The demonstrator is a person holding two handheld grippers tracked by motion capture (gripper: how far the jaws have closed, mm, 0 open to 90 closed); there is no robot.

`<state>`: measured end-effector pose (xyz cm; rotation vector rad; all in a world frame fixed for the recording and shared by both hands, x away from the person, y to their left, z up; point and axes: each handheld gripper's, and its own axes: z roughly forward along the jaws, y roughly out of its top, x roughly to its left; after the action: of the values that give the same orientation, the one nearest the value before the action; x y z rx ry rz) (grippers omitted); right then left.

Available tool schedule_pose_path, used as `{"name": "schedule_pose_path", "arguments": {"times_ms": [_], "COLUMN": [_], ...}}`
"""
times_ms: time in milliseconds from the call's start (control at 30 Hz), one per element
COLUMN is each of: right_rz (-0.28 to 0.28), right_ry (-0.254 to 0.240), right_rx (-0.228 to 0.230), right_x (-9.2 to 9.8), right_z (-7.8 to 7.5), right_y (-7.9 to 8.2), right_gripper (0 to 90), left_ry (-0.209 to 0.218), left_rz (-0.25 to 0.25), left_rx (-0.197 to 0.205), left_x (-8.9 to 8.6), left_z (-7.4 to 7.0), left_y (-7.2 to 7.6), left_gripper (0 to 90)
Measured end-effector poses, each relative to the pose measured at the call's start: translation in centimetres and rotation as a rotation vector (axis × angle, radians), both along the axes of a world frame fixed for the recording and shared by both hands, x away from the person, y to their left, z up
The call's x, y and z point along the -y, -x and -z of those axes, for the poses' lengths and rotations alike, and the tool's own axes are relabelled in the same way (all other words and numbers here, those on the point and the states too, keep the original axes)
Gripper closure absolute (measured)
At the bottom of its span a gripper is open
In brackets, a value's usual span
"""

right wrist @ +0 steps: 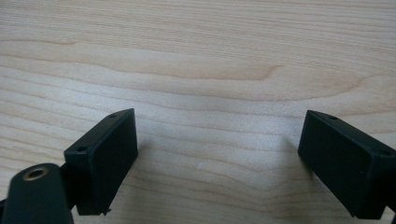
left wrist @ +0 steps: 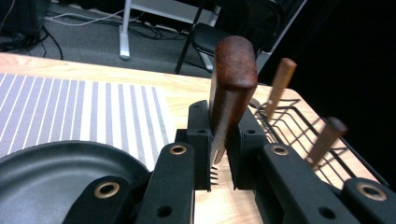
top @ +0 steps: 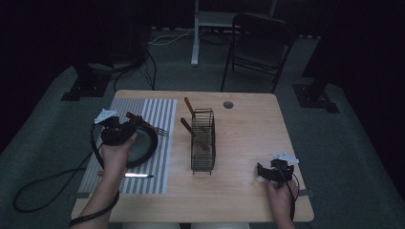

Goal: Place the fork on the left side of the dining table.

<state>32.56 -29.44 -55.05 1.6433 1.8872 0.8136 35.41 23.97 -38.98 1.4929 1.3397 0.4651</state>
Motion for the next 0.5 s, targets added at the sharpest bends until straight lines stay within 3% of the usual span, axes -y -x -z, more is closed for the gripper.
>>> {"name": "schedule_pose_path", "arguments": {"times_ms": [200,300,367,433,500], "right_rz": [0.000,-0.001,-0.001,-0.001,-0.001], "right_ry": [0.000,0.001,0.001,0.001,0.001], "right_rx": [0.000,0.000,0.000,0.000,0.000], "right_x": [0.0,0.0,0.0,0.0,0.0], "right_z": [0.0,0.0,0.0,0.0,0.0], "right_y": [0.0,0.0,0.0,0.0,0.0], "right_gripper": [11.5,11.5,11.5,11.5,11.5], "left_ry": [0.036,0.032,0.065,0.051,0.067], "left_rz": [-0.031,-0.056,-0.063,-0.076,-0.080], "left_rx": [-0.024,-0.027,-0.027,-0.021,-0.023], "left_x": [-1.0,-1.5,-2.0,-2.2,-2.5], "left_z": [1.2,1.7,2.0,2.1,2.2], "left_y": [-1.9,-2.9,-3.6,-4.1,-4.8], "left_gripper": [80.7,80.7,80.7,80.7,80.7]}}
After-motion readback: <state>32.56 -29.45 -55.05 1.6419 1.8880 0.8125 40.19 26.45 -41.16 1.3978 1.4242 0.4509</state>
